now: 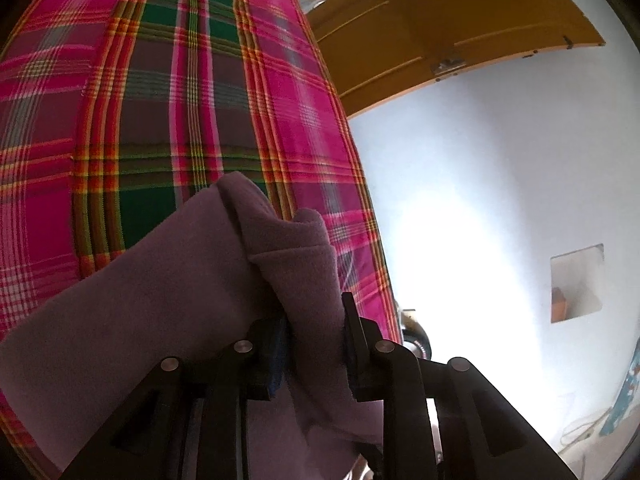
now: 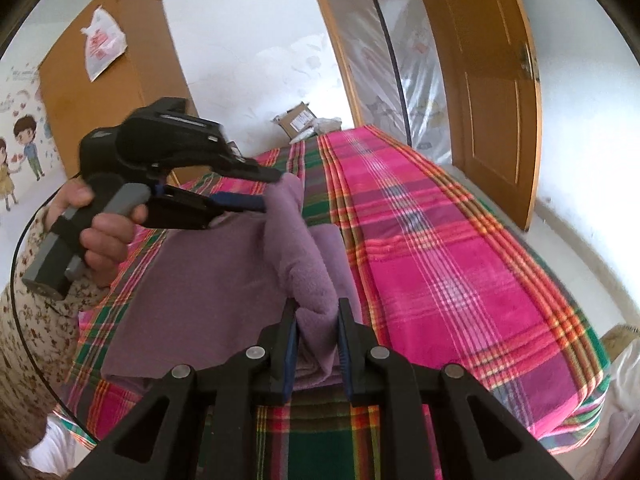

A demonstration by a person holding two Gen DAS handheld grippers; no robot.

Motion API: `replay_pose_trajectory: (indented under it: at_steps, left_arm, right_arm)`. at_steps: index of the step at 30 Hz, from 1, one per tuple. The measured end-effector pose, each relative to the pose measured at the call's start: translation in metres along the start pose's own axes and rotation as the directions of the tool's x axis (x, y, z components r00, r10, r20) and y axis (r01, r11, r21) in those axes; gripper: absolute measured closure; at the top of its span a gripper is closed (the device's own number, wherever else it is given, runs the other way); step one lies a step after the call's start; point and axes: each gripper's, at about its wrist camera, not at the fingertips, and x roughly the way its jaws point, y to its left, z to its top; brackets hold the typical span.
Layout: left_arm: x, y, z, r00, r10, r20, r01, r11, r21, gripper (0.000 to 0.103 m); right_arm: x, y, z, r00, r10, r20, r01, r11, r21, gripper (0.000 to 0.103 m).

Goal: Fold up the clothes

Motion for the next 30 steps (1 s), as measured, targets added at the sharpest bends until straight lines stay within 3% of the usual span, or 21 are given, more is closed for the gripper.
replay_pose_trajectory:
  at_steps: [4,10,15,19,24,27,30]
  left_arm:
    - [-0.011,0.002,-0.001,0.999,-0.030,0.019,0.030,0.999,0.012,0.074]
    - [-0.035,0.012,-0.013,0.996,-0.025,0.083,0.022,0.999,0.032,0.074]
    - [-0.047,0.028,-0.028,0.993,0.031,0.114,-0.035,0.999,0.030,0.074]
    - [-0.060,0.045,-0.036,0.989,-0.016,0.148,0.015,1.000,0.006,0.073]
    - [-0.074,0.052,-0.050,0.982,-0.021,0.186,0.023,1.000,-0.006,0.073]
    - [-0.082,0.047,-0.059,0.980,-0.017,0.199,0.015,1.000,0.009,0.072]
    - [-0.079,0.041,-0.065,0.983,-0.034,0.180,0.027,0.999,0.042,0.072]
  right_arm:
    - [0.006,-0.012,-0.002,0.999,0.028,-0.033,-0.026,0.997,0.074,0.084]
    - [0.006,-0.020,-0.004,0.998,0.028,-0.053,-0.023,0.995,0.096,0.080]
    - [-0.002,-0.029,-0.003,0.997,-0.026,-0.068,0.032,0.995,0.091,0.079]
    - [-0.017,-0.031,0.004,0.991,-0.129,-0.023,0.131,0.989,0.073,0.079]
    - [-0.005,-0.003,0.022,1.000,-0.024,0.008,0.025,0.999,-0.020,0.079]
    - [0.007,0.018,0.023,0.999,0.038,-0.025,-0.040,0.994,-0.103,0.079]
    - [0.019,0.028,0.013,0.997,0.030,-0.073,-0.041,0.988,-0.148,0.080]
